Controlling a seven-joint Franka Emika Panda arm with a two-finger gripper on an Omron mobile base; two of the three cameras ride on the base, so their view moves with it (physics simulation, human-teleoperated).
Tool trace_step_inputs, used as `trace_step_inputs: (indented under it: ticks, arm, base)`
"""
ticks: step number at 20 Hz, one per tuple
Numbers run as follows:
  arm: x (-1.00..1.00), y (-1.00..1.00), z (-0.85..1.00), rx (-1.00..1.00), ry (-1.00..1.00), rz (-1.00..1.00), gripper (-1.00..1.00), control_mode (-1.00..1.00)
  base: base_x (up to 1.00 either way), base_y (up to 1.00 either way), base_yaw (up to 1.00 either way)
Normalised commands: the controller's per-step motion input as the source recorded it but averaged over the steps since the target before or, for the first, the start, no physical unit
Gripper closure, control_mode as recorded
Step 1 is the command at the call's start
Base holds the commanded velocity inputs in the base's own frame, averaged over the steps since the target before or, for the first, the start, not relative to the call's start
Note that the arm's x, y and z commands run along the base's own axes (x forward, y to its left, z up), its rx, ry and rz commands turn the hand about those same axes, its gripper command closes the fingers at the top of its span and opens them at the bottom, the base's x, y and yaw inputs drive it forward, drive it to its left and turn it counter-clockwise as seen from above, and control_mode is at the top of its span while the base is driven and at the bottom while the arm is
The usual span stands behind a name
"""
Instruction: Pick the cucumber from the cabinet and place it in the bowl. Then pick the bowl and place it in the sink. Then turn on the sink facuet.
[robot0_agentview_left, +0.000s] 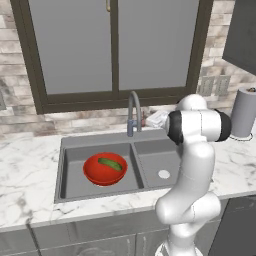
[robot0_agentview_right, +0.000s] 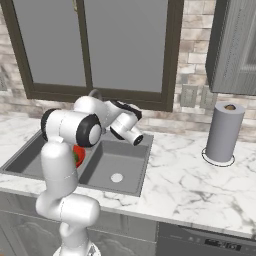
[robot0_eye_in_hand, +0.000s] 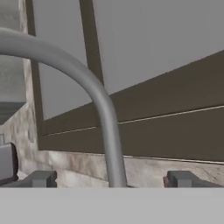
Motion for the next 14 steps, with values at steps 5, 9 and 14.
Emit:
trace_step_inputs:
  ticks: [5, 9, 14]
  arm:
    - [0.23, 0.0, -0.14, 0.0, 0.0, 0.0, -1.0, -1.0]
    - [0.28, 0.0, 0.0, 0.0, 0.0, -0.01, -1.0, -1.0]
    - [0.31, 0.0, 0.0, 0.0, 0.0, -0.02, -1.0, -1.0]
  base:
    - [0.0, 0.0, 0.0]
    - [0.0, 0.0, 0.0]
    - [0.0, 0.0, 0.0]
